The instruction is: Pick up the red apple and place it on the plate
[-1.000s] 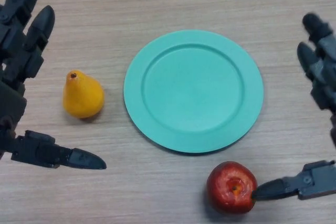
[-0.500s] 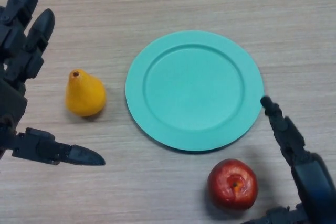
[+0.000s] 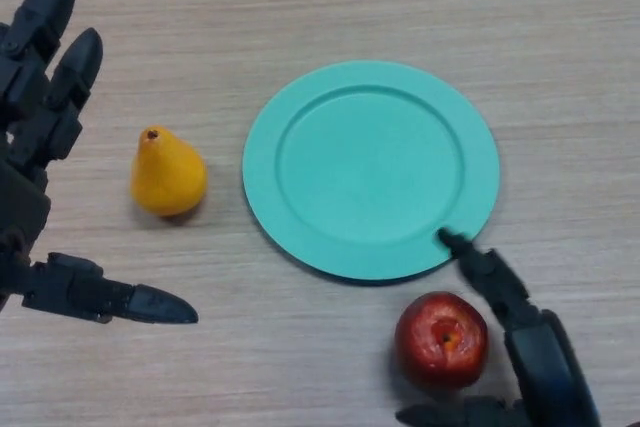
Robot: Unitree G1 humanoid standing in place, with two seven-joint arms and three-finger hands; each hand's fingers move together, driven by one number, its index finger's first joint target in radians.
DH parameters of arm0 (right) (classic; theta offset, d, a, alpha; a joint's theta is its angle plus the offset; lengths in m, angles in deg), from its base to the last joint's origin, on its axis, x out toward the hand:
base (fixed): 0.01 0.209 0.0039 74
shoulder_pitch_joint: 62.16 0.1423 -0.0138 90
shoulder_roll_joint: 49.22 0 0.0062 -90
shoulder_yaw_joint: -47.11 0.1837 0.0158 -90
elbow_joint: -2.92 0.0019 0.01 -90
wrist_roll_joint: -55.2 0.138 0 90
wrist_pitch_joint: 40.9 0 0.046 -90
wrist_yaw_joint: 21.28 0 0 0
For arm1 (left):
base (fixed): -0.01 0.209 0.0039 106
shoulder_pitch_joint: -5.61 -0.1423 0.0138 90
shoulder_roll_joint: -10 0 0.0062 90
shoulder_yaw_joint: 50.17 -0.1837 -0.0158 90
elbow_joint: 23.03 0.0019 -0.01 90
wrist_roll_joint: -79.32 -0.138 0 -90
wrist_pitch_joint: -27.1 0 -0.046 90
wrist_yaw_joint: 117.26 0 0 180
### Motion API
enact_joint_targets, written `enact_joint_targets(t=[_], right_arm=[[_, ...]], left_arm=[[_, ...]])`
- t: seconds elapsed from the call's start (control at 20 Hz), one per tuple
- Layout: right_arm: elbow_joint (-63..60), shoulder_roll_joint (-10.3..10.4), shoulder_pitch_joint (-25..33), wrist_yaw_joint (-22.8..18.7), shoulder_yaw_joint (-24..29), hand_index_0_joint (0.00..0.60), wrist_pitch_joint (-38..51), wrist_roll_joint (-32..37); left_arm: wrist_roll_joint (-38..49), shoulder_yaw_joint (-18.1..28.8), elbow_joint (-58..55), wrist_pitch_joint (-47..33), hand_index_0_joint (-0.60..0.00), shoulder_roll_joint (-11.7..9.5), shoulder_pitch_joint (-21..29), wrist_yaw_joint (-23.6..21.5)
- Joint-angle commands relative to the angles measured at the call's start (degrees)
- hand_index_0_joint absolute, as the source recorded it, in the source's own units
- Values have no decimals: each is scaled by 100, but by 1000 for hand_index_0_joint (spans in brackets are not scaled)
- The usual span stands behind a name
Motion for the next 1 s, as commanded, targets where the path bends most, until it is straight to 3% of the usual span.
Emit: enact_joint_targets(t=[0.05,0.25,0.45,0.65,0.8,1.0], right_arm=[[398,-80,117,-251,-19,600,506,194],[831,-97,144,-20,43,600,242,476],[1936,-20,557,306,99,600,-803,427],[1957,19,2097,331,-122,600,-1841,320],[1262,21,3166,-43,-253,600,-2345,1014],[-128,22,4039,-534,-522,600,-1923,1525]], left_arm=[[-11,427,-311,-947,0,-66,8,11],[-113,440,-265,-1081,0,-15,-57,-28],[-89,536,-237,-1197,0,16,-108,-45],[-98,550,-402,-1161,0,60,-188,-48],[4,647,-452,-1172,0,87,-239,42],[80,747,-491,-1210,0,145,-292,1]])
